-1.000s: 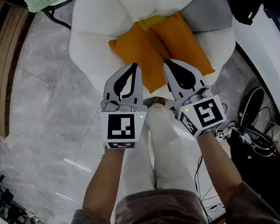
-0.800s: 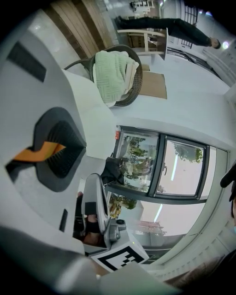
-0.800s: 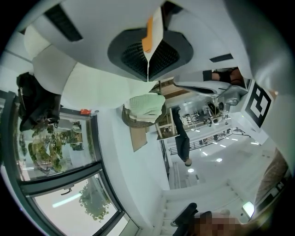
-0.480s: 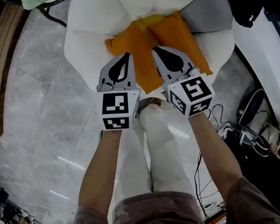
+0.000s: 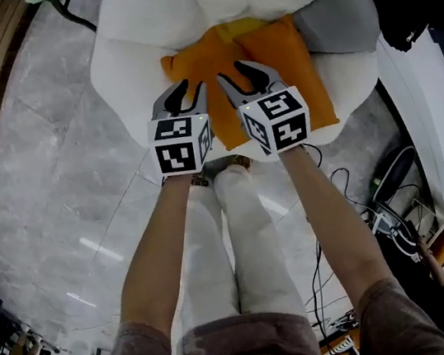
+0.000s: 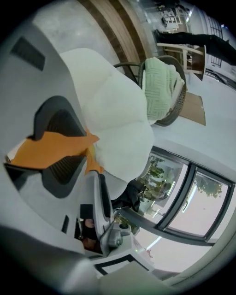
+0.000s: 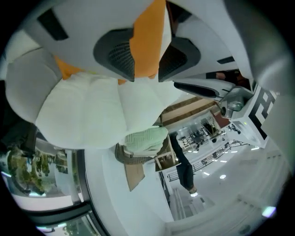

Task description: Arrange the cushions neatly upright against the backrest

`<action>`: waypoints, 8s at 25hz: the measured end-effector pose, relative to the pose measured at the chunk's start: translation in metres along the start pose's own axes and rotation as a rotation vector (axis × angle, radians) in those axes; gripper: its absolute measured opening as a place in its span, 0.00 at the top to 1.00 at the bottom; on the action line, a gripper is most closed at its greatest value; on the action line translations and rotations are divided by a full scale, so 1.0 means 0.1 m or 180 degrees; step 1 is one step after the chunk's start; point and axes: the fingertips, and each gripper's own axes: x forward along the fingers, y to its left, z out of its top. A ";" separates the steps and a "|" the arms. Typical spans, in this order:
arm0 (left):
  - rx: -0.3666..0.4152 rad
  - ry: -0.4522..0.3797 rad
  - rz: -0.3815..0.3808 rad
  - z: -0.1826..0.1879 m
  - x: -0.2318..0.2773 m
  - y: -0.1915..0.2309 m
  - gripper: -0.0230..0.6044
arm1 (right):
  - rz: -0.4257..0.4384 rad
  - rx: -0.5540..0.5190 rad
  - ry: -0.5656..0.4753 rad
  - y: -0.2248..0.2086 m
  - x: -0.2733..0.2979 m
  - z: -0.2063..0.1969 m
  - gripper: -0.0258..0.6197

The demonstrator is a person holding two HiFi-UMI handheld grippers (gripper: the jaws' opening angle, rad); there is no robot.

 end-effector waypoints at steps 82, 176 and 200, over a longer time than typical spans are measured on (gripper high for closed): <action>-0.0110 -0.0242 0.0031 1.14 0.84 0.47 0.95 | -0.0440 0.0007 -0.0476 -0.85 0.80 0.74 0.90; -0.0344 0.0595 -0.0285 -0.62 2.05 -1.61 0.83 | -0.0238 0.0248 0.0716 -2.25 -0.28 -1.46 0.76; 0.0630 0.0078 -0.0249 0.96 1.50 -1.89 0.95 | -0.0704 0.0576 -0.0221 -2.34 -0.90 -0.04 0.93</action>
